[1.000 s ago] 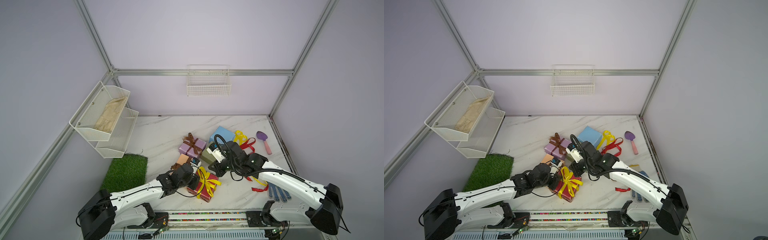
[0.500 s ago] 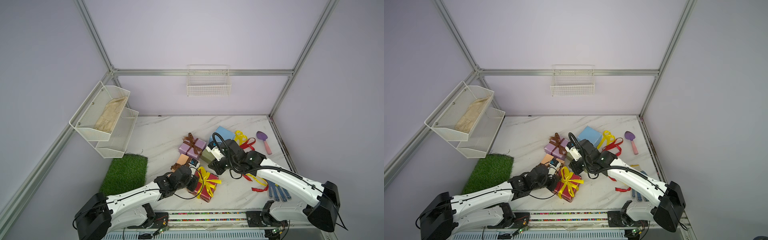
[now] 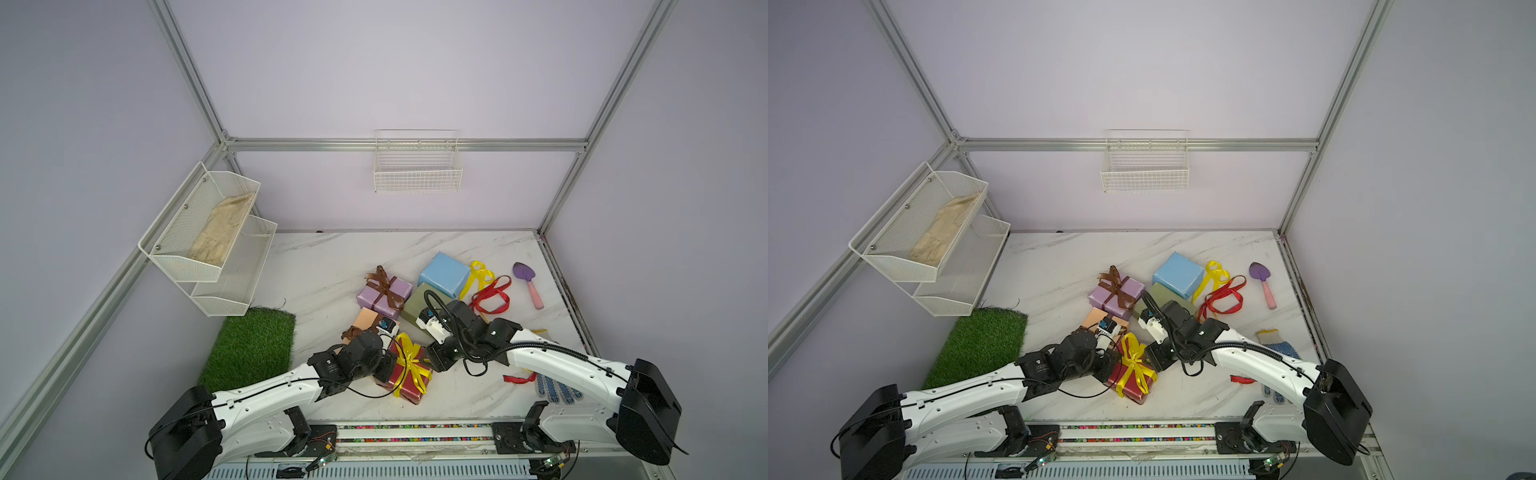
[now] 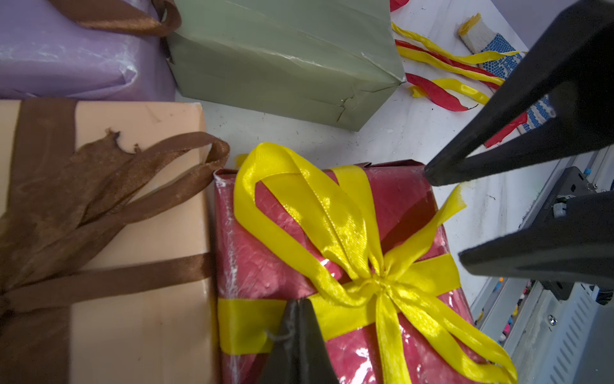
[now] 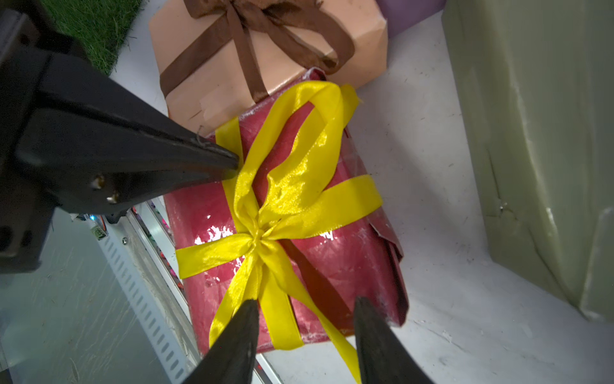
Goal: Untie the ribbon bows on the gift boxes
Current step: Untie the ribbon from the gift box.
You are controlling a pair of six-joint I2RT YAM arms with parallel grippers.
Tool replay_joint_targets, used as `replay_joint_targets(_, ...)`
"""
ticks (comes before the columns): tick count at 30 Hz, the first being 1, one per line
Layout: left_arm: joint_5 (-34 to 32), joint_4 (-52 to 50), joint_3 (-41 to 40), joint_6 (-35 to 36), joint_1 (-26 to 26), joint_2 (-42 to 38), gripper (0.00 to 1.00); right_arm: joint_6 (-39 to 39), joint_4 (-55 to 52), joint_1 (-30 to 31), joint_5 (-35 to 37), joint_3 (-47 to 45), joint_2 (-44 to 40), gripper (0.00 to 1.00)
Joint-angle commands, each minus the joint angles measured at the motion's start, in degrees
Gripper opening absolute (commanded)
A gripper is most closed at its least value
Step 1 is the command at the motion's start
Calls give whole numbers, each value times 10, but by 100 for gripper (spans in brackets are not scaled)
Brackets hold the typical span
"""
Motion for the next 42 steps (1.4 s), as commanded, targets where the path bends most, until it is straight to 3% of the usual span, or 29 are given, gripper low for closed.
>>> replay_joint_targets(1,-15,-17,-3,2,-2,-10,2,-14,42,3,7,-13,-10,52)
replay_joint_targets(10,-14,-21,14,16,-2,8,2,-35,90,2,28,-26,-9,54)
replay_joint_targets(26,-12,-25,39,27,-2,45,2,-23,124,3,-30,-61,-11,50)
replay_joint_targets(42,-13,-26,38,27,-2,38,2,-6,140,7,-50,-83,-5,30)
